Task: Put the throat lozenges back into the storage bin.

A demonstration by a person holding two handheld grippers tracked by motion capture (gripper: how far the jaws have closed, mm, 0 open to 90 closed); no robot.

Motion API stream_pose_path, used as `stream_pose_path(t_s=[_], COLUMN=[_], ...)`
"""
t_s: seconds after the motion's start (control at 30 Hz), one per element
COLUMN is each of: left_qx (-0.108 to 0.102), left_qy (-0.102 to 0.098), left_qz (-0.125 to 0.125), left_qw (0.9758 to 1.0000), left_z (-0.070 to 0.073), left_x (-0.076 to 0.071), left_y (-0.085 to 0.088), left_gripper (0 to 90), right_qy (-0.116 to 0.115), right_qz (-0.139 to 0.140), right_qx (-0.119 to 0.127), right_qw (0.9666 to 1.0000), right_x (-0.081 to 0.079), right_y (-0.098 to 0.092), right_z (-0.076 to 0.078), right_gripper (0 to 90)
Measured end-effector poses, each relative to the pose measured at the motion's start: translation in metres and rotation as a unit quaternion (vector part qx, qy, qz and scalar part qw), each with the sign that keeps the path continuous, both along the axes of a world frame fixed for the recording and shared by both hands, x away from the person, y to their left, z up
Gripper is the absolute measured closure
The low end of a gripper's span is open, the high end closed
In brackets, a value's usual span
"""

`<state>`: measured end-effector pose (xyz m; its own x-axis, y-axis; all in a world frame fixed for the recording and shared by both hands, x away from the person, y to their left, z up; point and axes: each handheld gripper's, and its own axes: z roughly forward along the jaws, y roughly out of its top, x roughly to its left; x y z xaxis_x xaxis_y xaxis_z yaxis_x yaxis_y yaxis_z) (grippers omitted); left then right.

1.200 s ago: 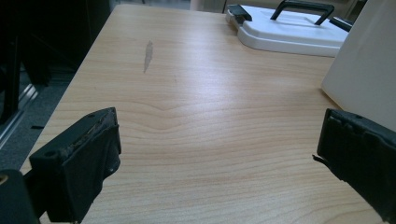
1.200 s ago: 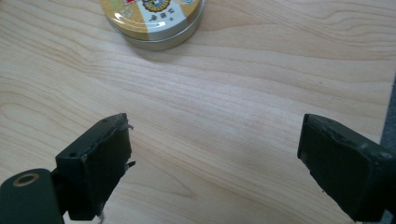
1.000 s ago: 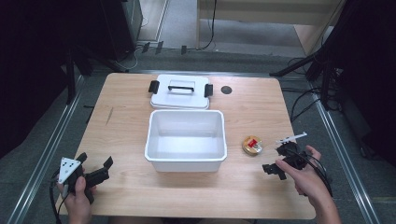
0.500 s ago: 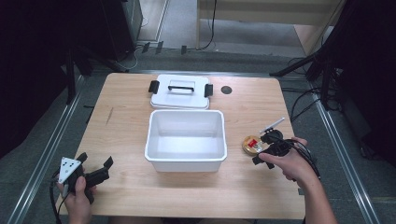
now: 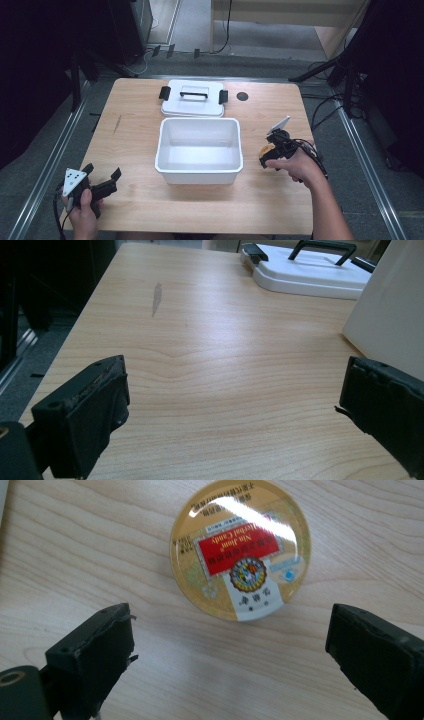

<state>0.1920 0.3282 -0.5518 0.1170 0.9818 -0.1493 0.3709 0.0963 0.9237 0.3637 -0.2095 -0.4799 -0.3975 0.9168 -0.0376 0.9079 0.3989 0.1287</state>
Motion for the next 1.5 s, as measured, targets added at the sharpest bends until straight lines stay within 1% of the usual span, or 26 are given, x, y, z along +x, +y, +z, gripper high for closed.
stream_pose_path(t_s=[0.1, 0.33, 0.4, 0.53, 0.6, 0.7, 0.73, 0.77, 0.8, 0.83, 0.87, 0.93, 1.0, 1.1, 1.13, 1.27, 1.33, 1.4, 1.43, 1.47, 1.5], left_qx=[0.0, 0.0, 0.0, 0.0, 0.0, 0.0, -0.001, -0.001, -0.002, -0.002, -0.001, 0.0, 0.0, 0.0, 0.0, 0.002, 0.003, 0.003, 0.003, 0.001, 0.001], left_qy=[0.0, 0.0, 0.0, 0.0, 0.0, 0.0, 0.001, 0.001, 0.0, 0.0, 0.001, 0.001, 0.001, 0.001, 0.001, 0.001, 0.001, 0.001, 0.001, 0.001, 0.001], left_qz=[0.0, -0.001, -0.001, -0.001, -0.002, -0.002, -0.002, -0.002, -0.002, -0.001, -0.002, -0.002, -0.002, -0.002, -0.002, -0.002, -0.002, -0.002, -0.002, -0.002, -0.002], left_qw=[1.0, 1.0, 1.0, 1.0, 1.0, 1.0, 1.0, 1.0, 1.0, 1.0, 1.0, 1.0, 1.0, 1.0, 1.0, 1.0, 1.0, 1.0, 1.0, 1.0, 1.0], left_z=[0.0, 0.0, 0.0, 0.0, 0.0, 0.0, 0.0, 0.0, 0.0, 0.0, 0.0, 0.0, 0.0, 0.0, 0.0, 0.0, 0.0, 0.0, 0.0, 0.0, 0.0], left_x=[0.0, 0.0, 0.0, 0.0, 0.0, 0.0, 0.0, 0.0, 0.0, 0.0, 0.0, 0.0, 0.0, 0.0, 0.0, 0.0, 0.0, 0.0, 0.0, 0.0, 0.0], left_y=[0.0, 0.0, 0.0, 0.0, 0.0, 0.0, 0.0, 0.0, 0.0, 0.0, 0.0, 0.0, 0.0, 0.0, 0.0, 0.0, 0.0, 0.0, 0.0, 0.0, 0.0], left_gripper=[0.0, 0.0, 0.0, 0.0, 0.0, 0.0, 0.0, 0.0, 0.0, 0.0, 0.0, 0.0, 0.0, 0.0, 0.0, 0.0, 0.0, 0.0, 0.0, 0.0, 0.0], right_qy=[0.007, 0.017, 0.021, 0.021, 0.021, 0.022, 0.024, 0.024, 0.021, 0.02, 0.017, 0.017, 0.018, 0.016, 0.015, 0.006, 0.002, 0.0, 0.0, -0.001, -0.001], right_qz=[-0.005, -0.034, -0.038, -0.047, -0.06, -0.063, -0.063, -0.063, -0.062, -0.064, -0.06, -0.045, -0.037, -0.032, -0.027, -0.015, -0.007, 0.001, 0.001, 0.014, 0.02], right_qx=[-0.003, -0.005, -0.005, -0.007, -0.013, -0.018, -0.021, -0.021, -0.022, -0.019, -0.017, -0.009, -0.009, -0.008, -0.005, -0.006, -0.001, 0.001, 0.001, 0.005, 0.009], right_qw=[1.0, 0.9993, 0.999, 0.9986, 0.9979, 0.9976, 0.9975, 0.9975, 0.9976, 0.9976, 0.9979, 0.9988, 0.9991, 0.9993, 0.9995, 0.9999, 1.0, 1.0, 1.0, 0.9999, 0.9998], right_x=[0.005, 0.018, 0.021, 0.024, 0.028, 0.03, 0.03, 0.03, 0.031, 0.031, 0.031, 0.03, 0.029, 0.027, 0.026, 0.025, 0.023, 0.021, 0.021, 0.02, 0.019], right_y=[0.004, 0.009, 0.01, 0.012, 0.013, 0.014, 0.015, 0.015, 0.016, 0.016, 0.016, 0.016, 0.016, 0.016, 0.018, 0.02, 0.023, 0.025, 0.025, 0.029, 0.03], right_z=[-0.005, -0.013, -0.015, -0.018, -0.021, -0.024, -0.025, -0.025, -0.025, -0.024, -0.024, -0.022, -0.02, -0.016, -0.01, 0.004, 0.012, 0.019, 0.019, 0.027, 0.031], right_gripper=[5.5, 7.6, 8.0, 11.0, 13.2, 14.5, 16.6, 16.6, 20.0, 20.4, 20.8, 21.1, 21.1, 21.1, 21.1, 21.2, 21.2, 21.2, 21.2, 21.3, 21.3])
